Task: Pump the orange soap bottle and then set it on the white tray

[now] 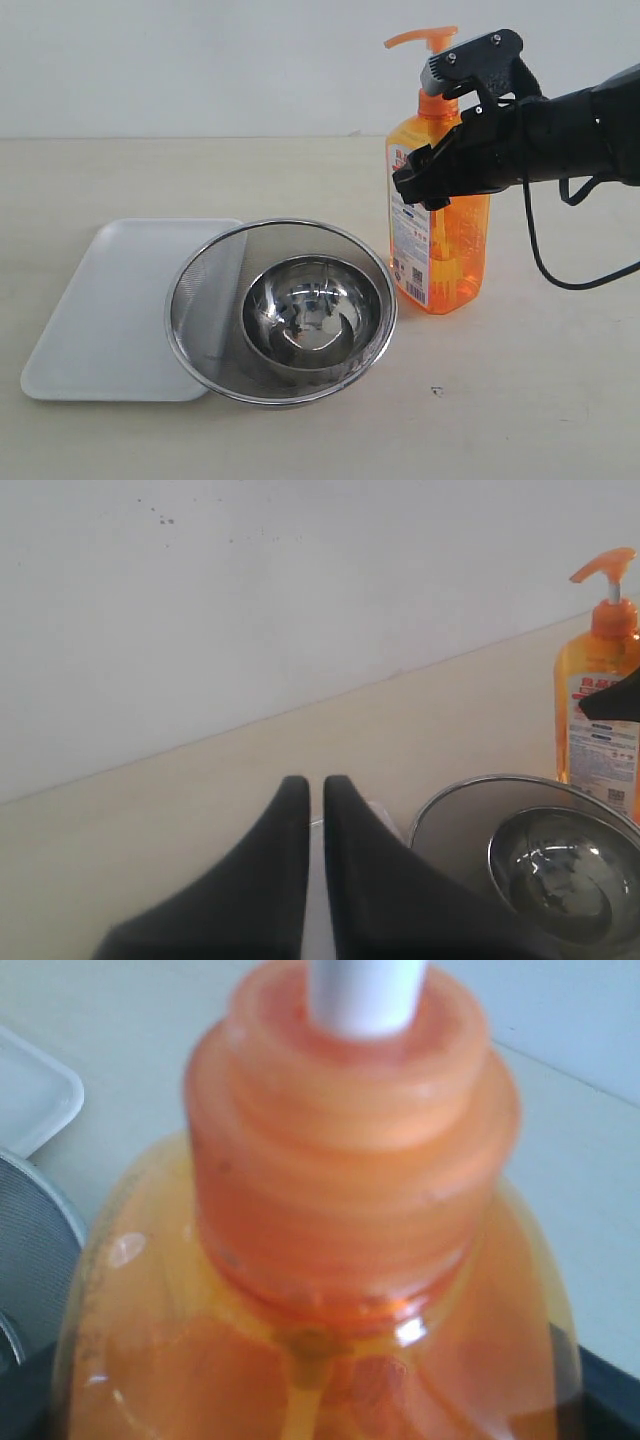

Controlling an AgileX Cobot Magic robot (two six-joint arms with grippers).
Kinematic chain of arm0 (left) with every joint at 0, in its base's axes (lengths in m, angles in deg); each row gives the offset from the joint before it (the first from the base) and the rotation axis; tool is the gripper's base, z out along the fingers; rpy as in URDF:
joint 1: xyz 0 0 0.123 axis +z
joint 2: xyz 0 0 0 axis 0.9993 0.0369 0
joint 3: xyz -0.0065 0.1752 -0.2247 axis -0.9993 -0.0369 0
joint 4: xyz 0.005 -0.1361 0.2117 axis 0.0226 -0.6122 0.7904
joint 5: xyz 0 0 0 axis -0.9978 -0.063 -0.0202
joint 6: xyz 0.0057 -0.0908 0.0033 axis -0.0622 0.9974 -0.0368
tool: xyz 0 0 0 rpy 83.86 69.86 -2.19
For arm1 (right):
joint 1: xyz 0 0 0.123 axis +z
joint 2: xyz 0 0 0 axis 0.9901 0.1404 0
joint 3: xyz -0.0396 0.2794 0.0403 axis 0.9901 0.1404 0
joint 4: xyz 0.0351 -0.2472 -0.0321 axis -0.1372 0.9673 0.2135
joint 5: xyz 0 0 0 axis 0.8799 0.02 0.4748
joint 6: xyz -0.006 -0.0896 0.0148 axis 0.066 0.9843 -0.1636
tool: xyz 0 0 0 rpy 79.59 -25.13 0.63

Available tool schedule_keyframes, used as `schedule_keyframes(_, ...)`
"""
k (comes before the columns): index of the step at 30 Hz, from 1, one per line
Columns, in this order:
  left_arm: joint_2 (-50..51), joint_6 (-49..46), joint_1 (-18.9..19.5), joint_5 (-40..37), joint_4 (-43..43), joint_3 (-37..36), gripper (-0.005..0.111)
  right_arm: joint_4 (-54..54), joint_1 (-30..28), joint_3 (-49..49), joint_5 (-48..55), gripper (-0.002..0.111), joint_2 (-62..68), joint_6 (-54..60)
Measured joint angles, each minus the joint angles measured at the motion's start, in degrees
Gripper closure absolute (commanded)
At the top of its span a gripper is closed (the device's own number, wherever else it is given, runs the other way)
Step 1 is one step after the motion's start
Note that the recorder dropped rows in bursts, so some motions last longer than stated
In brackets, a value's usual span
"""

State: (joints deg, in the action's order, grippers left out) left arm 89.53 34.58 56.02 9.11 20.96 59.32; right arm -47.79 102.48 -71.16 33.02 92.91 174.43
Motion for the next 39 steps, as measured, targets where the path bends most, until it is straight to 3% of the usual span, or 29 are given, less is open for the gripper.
schedule_keyframes(9, -2.03, 2.06, 0.0, -2.45, 3.39, -1.23, 0.102, 0.0, 0.0, 0.0, 0.0, 0.108, 0.0, 0.14)
schedule_keyframes(20, -10.04, 2.43, 0.0, -3.2, 3.62, -7.82, 0.102, 0.0, 0.0, 0.0, 0.0, 0.108, 0.0, 0.14)
schedule_keyframes(39, -18.26, 3.14, 0.0, -12.17, 3.62, -10.57, 0.102, 0.0, 0.0, 0.0, 0.34, 0.108, 0.0, 0.18)
